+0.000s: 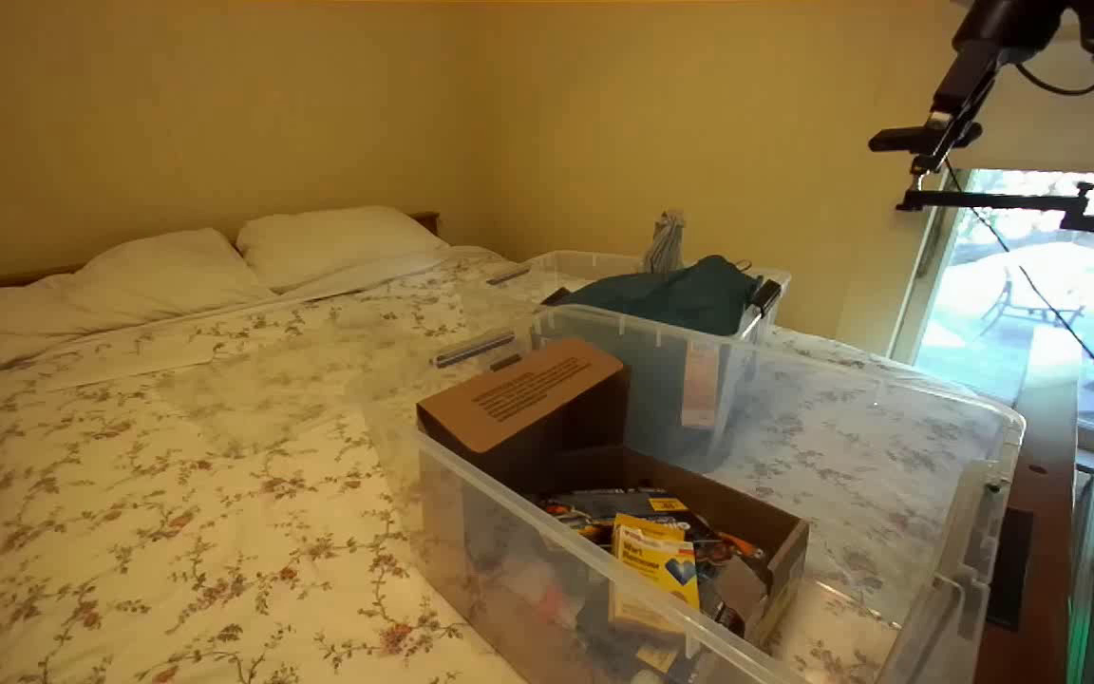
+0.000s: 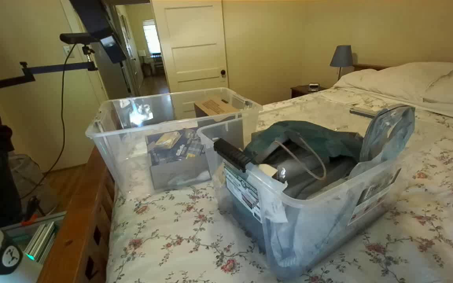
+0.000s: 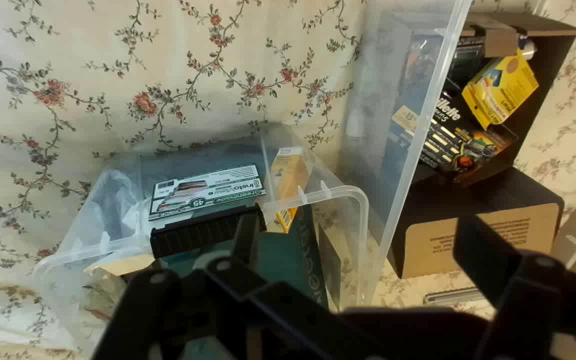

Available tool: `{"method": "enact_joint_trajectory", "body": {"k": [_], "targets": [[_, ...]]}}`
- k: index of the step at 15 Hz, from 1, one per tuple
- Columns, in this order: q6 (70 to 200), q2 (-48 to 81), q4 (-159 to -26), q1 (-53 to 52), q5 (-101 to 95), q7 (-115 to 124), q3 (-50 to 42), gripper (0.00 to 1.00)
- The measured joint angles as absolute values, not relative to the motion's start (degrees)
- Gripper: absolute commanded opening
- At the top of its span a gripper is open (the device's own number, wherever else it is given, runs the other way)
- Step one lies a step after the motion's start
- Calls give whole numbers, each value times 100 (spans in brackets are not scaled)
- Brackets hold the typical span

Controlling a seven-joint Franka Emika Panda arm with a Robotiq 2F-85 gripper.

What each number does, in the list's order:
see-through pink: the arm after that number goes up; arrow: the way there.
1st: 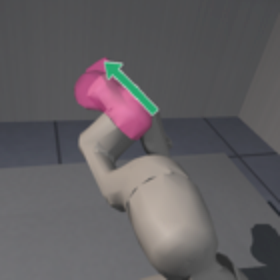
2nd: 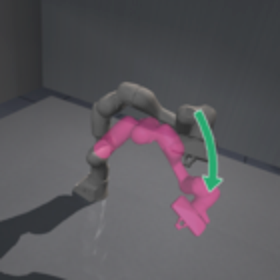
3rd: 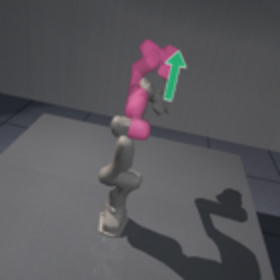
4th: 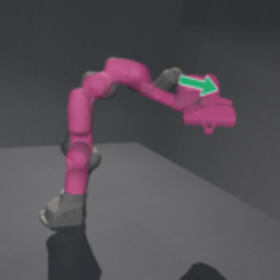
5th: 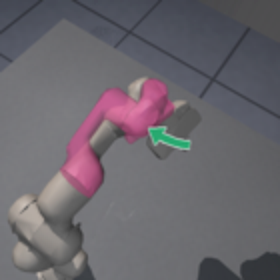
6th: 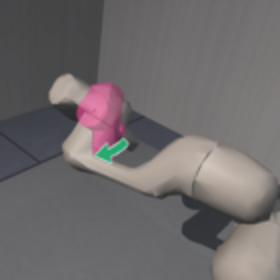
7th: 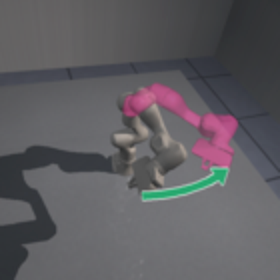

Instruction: Move the orange box from the tote on the right to the one on the left

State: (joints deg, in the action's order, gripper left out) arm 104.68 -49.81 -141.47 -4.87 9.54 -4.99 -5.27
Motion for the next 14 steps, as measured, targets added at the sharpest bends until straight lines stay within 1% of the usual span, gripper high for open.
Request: {"method": "enact_joint_trajectory", "body": {"k": [10,14], "targets": [[10558,-4927,-14144,-415,959,-202,-440,100],[11334,-4281,-13968,-125,927,1096,333,100]]}}
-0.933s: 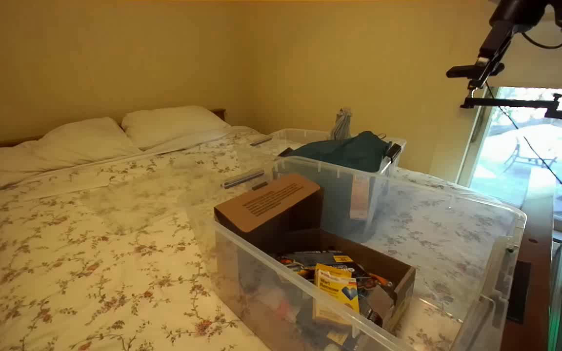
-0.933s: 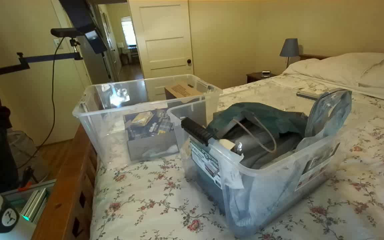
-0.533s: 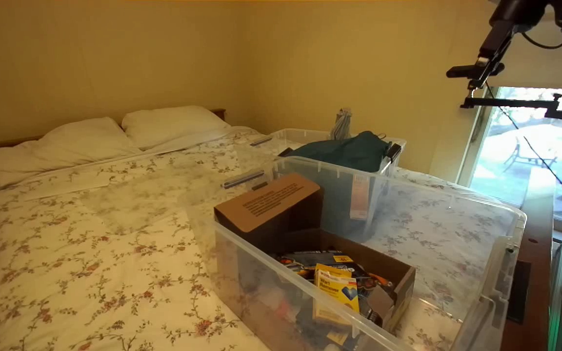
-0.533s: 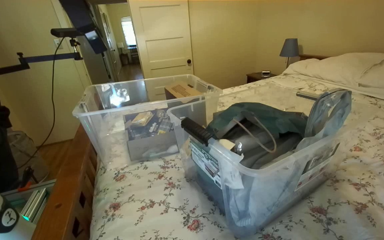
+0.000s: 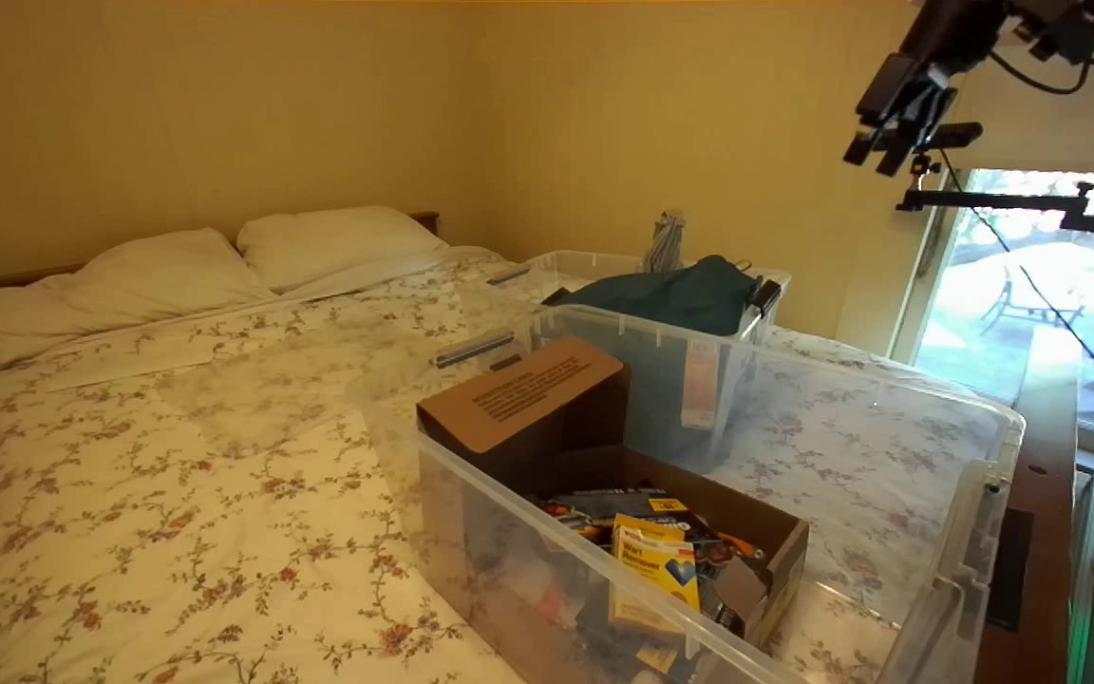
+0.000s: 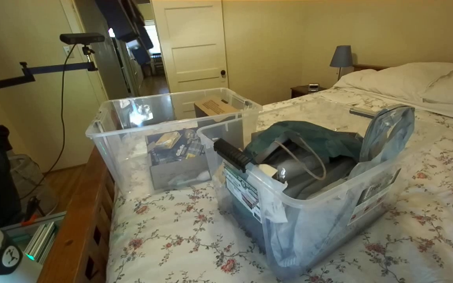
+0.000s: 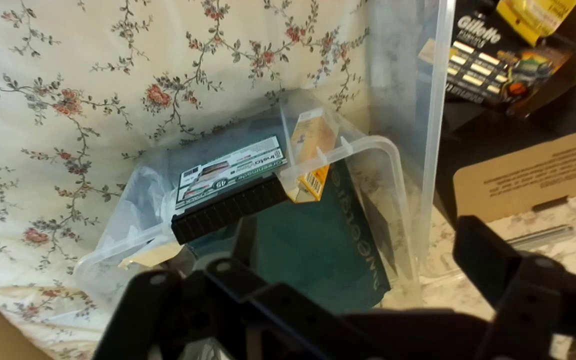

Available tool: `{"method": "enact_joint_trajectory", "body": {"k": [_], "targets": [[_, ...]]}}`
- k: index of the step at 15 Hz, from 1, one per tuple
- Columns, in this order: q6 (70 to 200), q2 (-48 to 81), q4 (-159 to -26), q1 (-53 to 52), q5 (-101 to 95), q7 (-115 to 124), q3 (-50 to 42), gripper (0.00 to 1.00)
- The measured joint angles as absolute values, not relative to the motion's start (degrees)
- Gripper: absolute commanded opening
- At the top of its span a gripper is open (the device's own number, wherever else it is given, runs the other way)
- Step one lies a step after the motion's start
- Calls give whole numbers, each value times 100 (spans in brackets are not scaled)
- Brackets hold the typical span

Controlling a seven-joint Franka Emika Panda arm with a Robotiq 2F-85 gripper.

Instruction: Move the orange box from the tote on the right to the one on the left

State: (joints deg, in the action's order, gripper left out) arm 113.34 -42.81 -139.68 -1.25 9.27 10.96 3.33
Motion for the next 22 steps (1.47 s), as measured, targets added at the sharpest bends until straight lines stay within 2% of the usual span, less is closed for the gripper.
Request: {"method": "enact_joint_trajectory", "body": {"k": [5,10,13,18,22], "targets": [[12092,-2875,-13259,380,115,2531,1371,100],[12062,-2889,-13269,318,104,2614,1266,100],[11884,-2560,-13190,421,-36,3540,1493,100],[11454,-944,-12297,526,-58,4775,1883,100],[11086,109,-11235,250,-21,5362,1403,100]]}}
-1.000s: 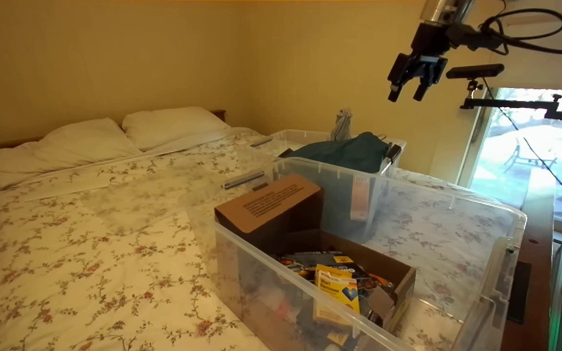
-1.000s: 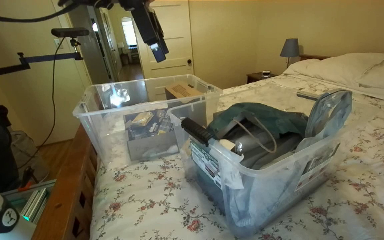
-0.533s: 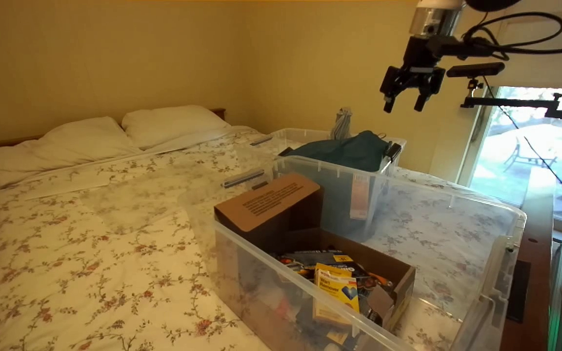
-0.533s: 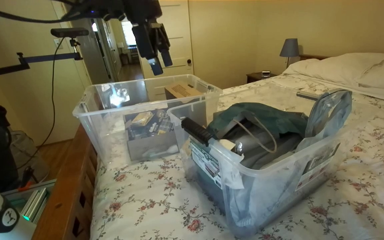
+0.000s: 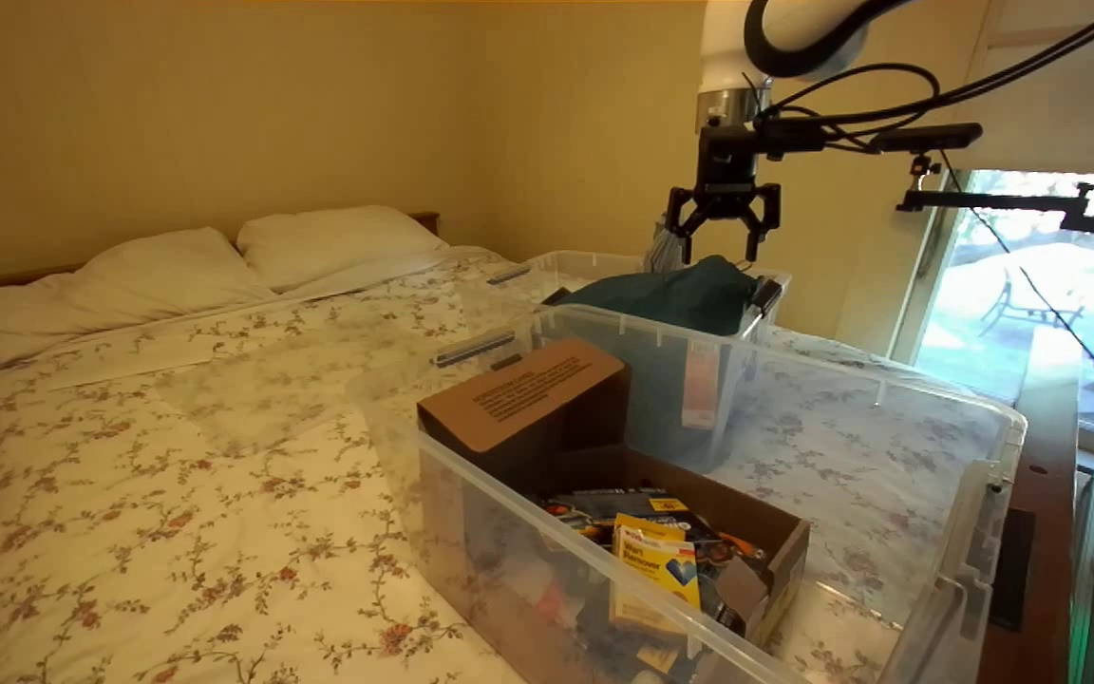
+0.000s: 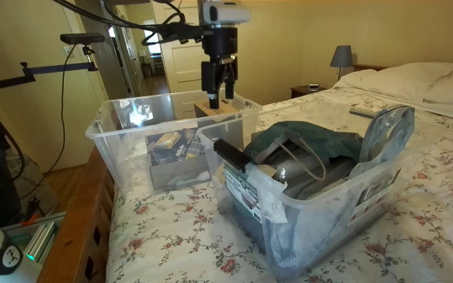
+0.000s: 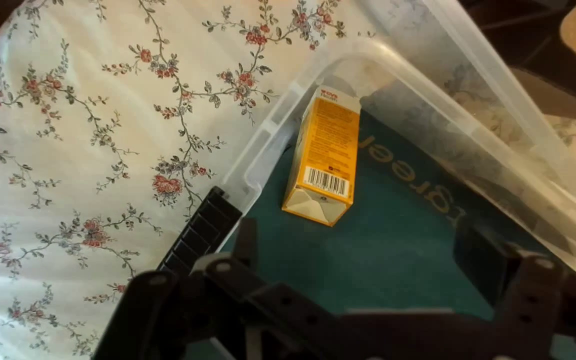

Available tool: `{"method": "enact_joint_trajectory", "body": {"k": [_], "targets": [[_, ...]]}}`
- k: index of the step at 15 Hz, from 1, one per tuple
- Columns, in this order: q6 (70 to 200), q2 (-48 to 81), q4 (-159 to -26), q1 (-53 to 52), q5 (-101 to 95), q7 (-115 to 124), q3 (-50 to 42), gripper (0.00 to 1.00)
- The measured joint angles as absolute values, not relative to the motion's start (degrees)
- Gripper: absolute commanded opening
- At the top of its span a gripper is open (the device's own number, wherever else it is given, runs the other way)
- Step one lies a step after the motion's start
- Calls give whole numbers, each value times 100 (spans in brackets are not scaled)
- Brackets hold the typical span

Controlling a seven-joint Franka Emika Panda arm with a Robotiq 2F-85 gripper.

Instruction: Move the orange box from the tote on the right to the one on the left

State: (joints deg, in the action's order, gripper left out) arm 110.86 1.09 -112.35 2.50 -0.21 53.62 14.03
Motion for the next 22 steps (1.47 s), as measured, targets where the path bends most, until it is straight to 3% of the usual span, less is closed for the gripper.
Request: {"method": "enact_joint_trajectory", "body": {"k": [6,15,22], "targets": [[11027,185,-11217,-110,-90,5826,1084,100],[10944,1559,-10207,-592,-384,8413,467,100],[9648,2478,-9370,-683,-340,8926,200,100]]}}
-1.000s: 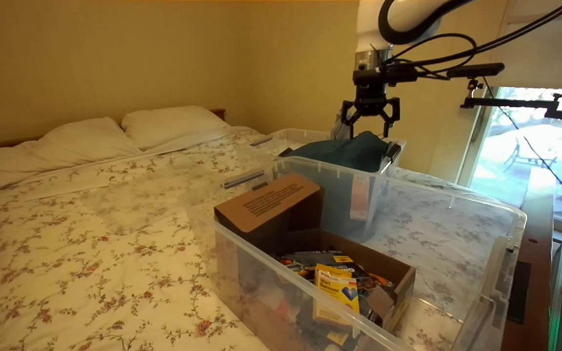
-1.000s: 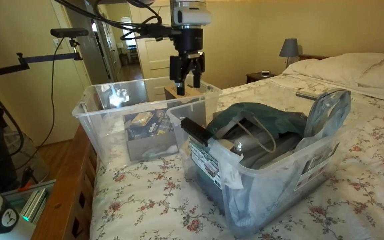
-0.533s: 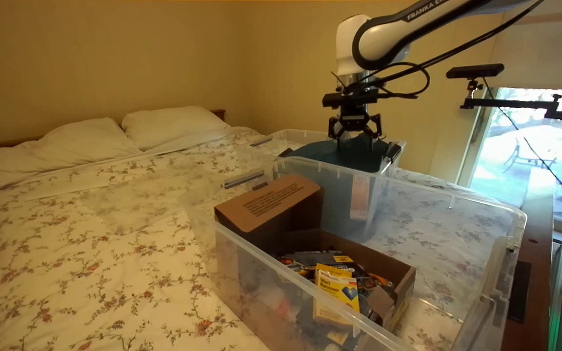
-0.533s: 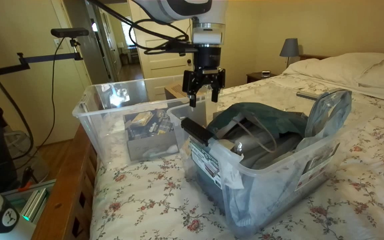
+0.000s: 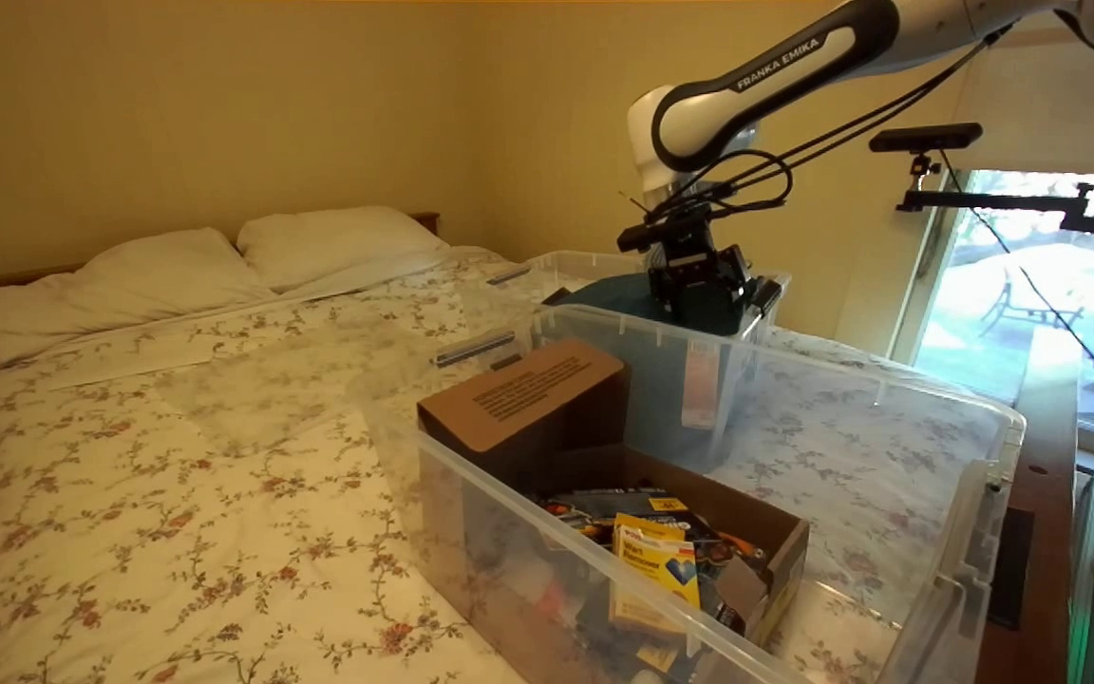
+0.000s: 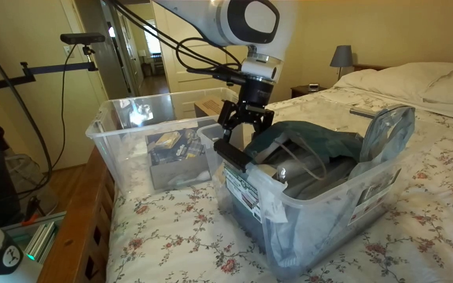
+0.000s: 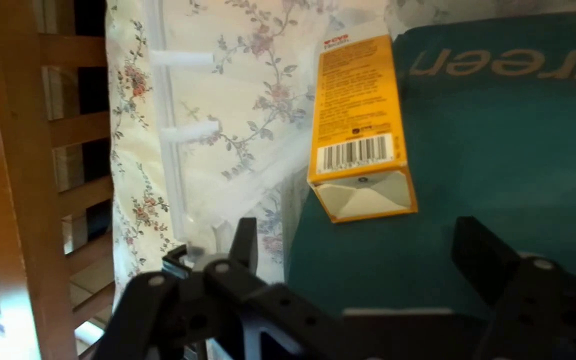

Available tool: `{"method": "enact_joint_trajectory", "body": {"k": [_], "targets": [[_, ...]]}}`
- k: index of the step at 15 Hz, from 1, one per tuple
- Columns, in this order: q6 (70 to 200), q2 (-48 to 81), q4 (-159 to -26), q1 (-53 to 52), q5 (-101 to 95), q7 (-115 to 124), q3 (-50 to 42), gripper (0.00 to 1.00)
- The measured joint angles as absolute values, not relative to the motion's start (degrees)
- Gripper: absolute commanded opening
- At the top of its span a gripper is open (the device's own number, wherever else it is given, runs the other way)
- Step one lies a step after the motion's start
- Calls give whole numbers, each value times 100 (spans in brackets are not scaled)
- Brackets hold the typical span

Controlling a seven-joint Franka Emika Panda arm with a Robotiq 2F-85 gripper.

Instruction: Move the orange box from the tote on the right to the one on the left

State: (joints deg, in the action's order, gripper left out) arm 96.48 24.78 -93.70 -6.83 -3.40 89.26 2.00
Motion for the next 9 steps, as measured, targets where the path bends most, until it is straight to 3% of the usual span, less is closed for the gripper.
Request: {"method": "enact_joint_trajectory", "body": {"k": [9], "targets": [[9474,2777,-9201,-1004,-159,8964,244,100]]}}
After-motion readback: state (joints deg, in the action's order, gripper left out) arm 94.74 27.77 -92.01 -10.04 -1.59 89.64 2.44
